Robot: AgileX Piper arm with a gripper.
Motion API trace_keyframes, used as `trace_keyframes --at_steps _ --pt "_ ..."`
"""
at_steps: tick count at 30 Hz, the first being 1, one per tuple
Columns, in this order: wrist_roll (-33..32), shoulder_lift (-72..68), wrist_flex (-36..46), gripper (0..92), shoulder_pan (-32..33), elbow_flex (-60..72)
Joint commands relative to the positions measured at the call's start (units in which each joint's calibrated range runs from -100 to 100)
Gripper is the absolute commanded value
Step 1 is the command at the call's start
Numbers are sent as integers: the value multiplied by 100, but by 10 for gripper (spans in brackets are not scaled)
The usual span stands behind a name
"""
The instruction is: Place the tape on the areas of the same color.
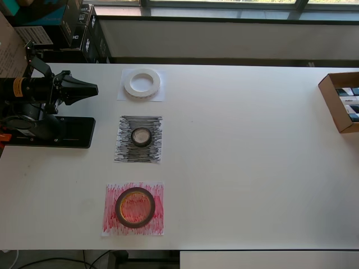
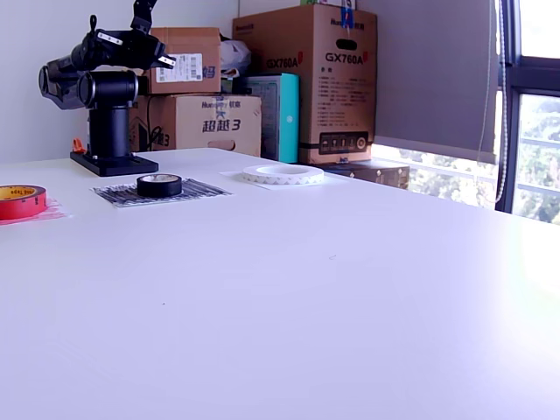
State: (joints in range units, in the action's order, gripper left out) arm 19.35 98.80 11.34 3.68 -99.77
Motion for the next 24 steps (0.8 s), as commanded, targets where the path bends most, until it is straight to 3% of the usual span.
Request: trace_keyframes --at_steps 1,24 --pt "-4 36 67 2 -28 32" --pt "46 36 7 8 -12 32"
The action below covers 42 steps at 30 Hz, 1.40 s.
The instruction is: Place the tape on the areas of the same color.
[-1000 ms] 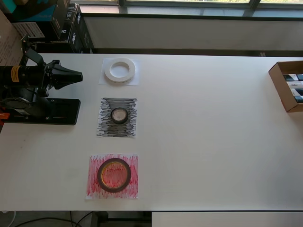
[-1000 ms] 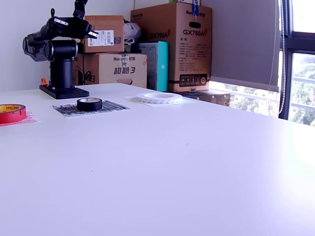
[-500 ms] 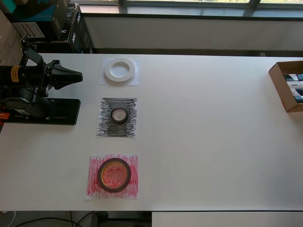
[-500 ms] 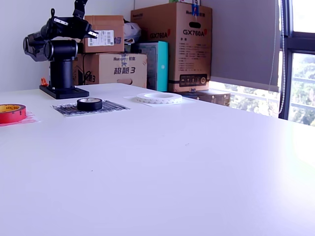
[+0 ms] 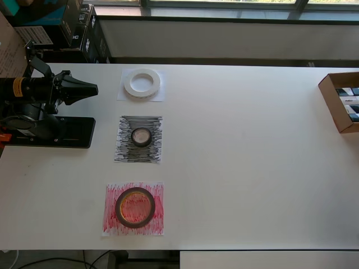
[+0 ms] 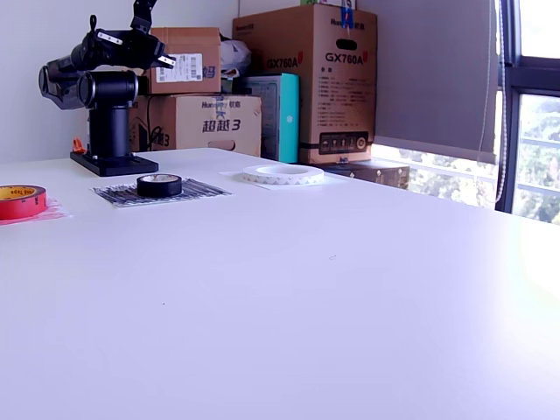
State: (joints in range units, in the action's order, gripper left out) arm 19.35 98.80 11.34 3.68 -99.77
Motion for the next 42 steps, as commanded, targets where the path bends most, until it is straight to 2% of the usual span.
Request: trace_keyframes --at_steps 1,14,20,42 --pt "46 36 7 8 -12 32" --pt "13 -57 101 9 -12 32" --pt "5 17 856 9 -4 50" --pt "5 27 856 5 -4 50"
